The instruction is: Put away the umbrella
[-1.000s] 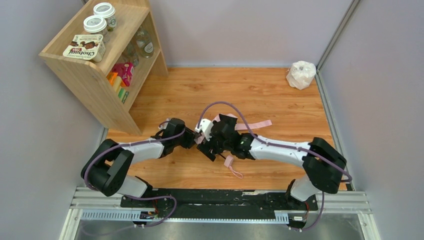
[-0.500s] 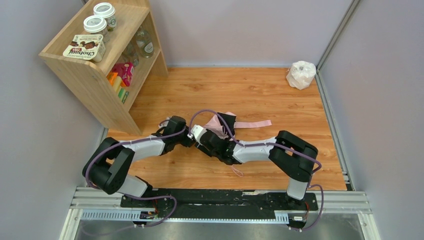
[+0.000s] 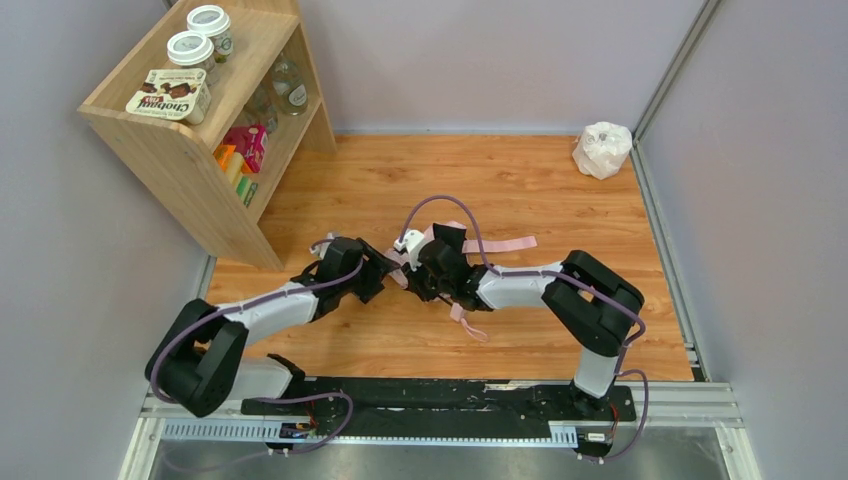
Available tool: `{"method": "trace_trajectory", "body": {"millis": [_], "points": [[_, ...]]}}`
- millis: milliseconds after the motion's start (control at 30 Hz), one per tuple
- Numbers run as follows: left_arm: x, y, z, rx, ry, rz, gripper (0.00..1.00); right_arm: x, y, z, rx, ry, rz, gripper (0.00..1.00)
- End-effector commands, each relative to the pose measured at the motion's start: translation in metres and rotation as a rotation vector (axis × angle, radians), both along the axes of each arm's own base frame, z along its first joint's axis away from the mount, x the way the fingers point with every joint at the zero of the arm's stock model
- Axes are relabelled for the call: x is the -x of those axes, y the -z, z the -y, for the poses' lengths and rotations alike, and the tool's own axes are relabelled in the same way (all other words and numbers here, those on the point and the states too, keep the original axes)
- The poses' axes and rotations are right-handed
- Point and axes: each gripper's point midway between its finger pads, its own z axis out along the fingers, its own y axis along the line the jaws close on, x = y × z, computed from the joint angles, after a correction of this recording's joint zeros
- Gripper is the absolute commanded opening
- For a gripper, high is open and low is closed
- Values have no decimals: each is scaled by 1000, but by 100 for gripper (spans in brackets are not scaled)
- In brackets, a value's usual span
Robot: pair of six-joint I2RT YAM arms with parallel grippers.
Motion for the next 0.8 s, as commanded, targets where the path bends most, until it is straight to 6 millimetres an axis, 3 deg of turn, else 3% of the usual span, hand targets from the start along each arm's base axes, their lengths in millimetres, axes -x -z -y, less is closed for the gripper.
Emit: {"method": "trace_trajectory", "body": {"millis": [0, 233, 367, 500, 533, 767], "points": [[9, -22, -10, -11, 61, 109, 75, 75, 61, 30, 26, -73, -416, 0], [11, -64, -14, 83, 48, 268, 76, 87, 44, 26, -142, -99, -621, 0], [6, -74, 0, 156, 66, 268, 76, 77, 37, 26, -222, -73, -701, 0], [5, -59, 4, 191, 22, 154, 77, 66, 35, 24, -279, -43, -755, 0], [11, -45, 2, 172, 7, 81, 77, 64, 35, 24, -284, -36, -762, 0], [16, -44, -2, 92, -68, 18, 77, 53, 37, 20, -288, -26, -774, 0]]}}
